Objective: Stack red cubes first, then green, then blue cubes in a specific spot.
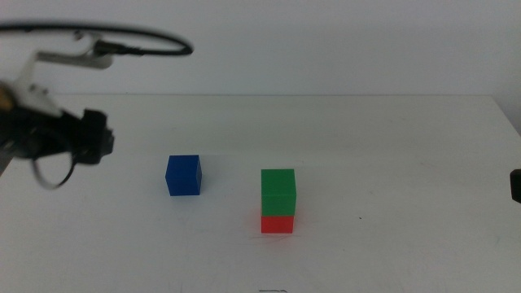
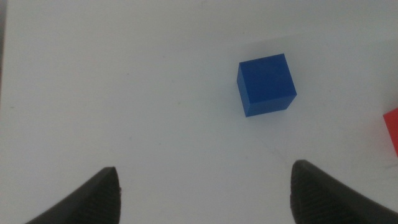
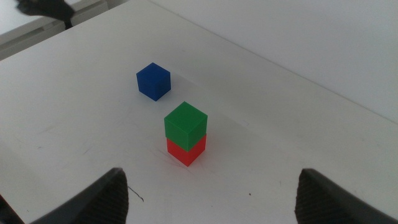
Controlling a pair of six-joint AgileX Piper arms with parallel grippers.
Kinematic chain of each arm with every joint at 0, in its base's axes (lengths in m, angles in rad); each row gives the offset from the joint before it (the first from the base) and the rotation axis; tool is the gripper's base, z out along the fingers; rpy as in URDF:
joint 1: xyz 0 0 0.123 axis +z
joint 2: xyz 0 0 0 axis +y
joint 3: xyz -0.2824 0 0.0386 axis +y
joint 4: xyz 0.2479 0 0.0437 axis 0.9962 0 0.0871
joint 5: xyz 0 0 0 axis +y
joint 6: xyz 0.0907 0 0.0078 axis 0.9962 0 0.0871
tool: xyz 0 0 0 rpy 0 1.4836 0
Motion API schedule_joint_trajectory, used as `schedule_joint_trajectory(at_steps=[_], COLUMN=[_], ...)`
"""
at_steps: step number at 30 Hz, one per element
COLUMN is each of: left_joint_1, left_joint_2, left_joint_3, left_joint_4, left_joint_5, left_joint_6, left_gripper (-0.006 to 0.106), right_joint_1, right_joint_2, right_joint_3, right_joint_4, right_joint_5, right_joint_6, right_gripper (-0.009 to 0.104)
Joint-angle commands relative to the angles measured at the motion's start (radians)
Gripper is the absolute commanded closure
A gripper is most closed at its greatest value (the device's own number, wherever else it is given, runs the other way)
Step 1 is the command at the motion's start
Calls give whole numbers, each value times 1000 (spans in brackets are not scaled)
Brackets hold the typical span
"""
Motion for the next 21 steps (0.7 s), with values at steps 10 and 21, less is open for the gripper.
schedule_joint_trajectory(at_steps=[10, 21], left_joint_1=[-4, -12], left_joint_2=[359, 586], left_joint_3=[-405, -532], left_joint_4=[-77, -213], left_joint_5=[255, 247], left_joint_6=[-70, -75], left_gripper=[7, 7], right_joint_1=[-6, -6], right_joint_2=[3, 3], right_joint_3=[-23, -23], right_joint_4=[-2, -2], right_joint_5=[-68, -68], right_joint_6=[-16, -16], right_gripper=[9, 9])
